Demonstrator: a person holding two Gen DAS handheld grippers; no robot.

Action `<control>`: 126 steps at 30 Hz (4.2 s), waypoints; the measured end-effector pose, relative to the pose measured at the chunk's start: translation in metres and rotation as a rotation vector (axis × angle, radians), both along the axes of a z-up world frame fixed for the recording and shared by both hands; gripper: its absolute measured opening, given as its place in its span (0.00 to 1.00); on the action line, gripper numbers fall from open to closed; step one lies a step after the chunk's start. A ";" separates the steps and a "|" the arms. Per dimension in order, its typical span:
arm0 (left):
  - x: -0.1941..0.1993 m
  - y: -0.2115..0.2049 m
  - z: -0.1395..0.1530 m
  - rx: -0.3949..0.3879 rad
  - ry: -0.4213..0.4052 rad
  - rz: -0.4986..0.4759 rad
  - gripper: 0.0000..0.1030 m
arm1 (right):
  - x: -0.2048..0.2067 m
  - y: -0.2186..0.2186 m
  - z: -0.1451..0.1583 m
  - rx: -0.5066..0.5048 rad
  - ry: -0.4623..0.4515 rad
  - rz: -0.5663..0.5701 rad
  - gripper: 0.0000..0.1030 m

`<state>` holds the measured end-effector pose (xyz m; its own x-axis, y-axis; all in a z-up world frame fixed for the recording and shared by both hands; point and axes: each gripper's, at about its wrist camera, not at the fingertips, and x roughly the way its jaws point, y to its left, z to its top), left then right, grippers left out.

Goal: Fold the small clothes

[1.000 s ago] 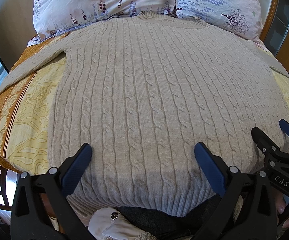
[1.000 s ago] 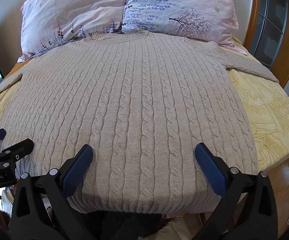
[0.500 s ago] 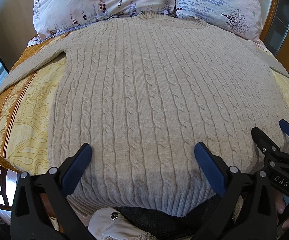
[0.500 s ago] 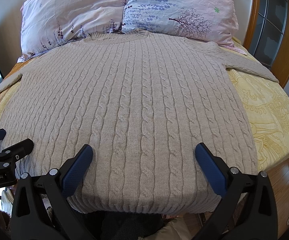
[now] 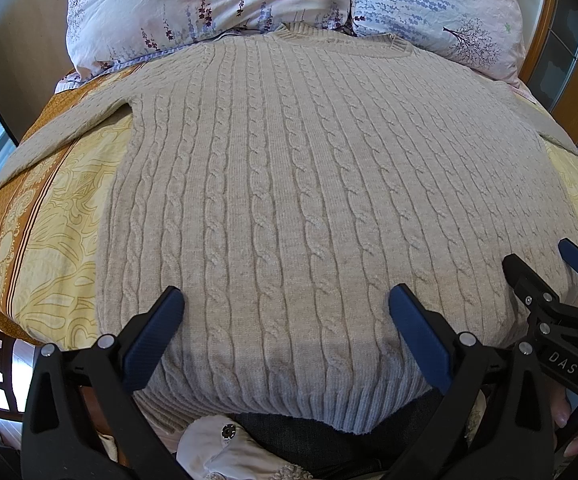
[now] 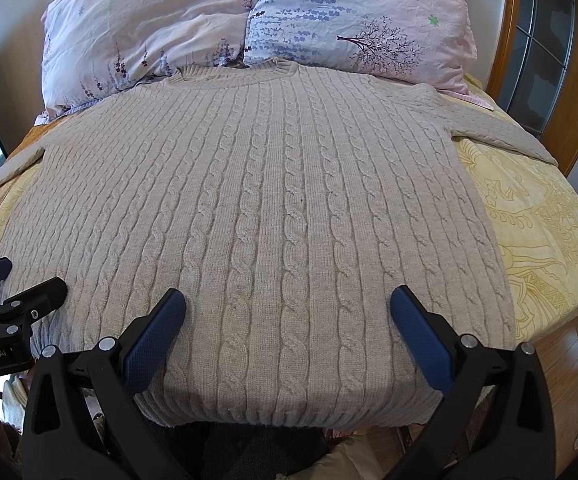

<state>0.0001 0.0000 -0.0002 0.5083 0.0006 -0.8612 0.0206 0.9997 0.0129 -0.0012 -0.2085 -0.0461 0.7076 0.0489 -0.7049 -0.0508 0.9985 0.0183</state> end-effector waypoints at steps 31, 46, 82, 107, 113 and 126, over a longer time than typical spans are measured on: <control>0.009 0.000 -0.001 0.009 0.013 -0.063 0.98 | 0.003 -0.011 0.000 0.011 -0.083 0.191 0.99; 0.063 0.012 0.023 -0.028 -0.084 -0.073 0.98 | 0.090 -0.166 0.057 0.425 -0.069 -0.186 0.85; 0.167 0.035 0.043 -0.162 -0.198 -0.068 0.98 | 0.179 -0.327 0.047 0.555 -0.170 -0.632 0.09; 0.182 0.048 0.030 -0.580 -0.137 -0.075 0.98 | 0.198 -0.127 0.030 0.760 0.070 0.000 0.46; 0.186 0.059 0.029 -0.654 -0.125 -0.045 0.95 | 0.203 -0.172 0.029 0.814 0.025 -0.234 0.44; 0.185 0.091 0.030 -0.727 -0.156 0.028 0.94 | 0.216 -0.032 0.106 0.468 -0.149 0.167 0.09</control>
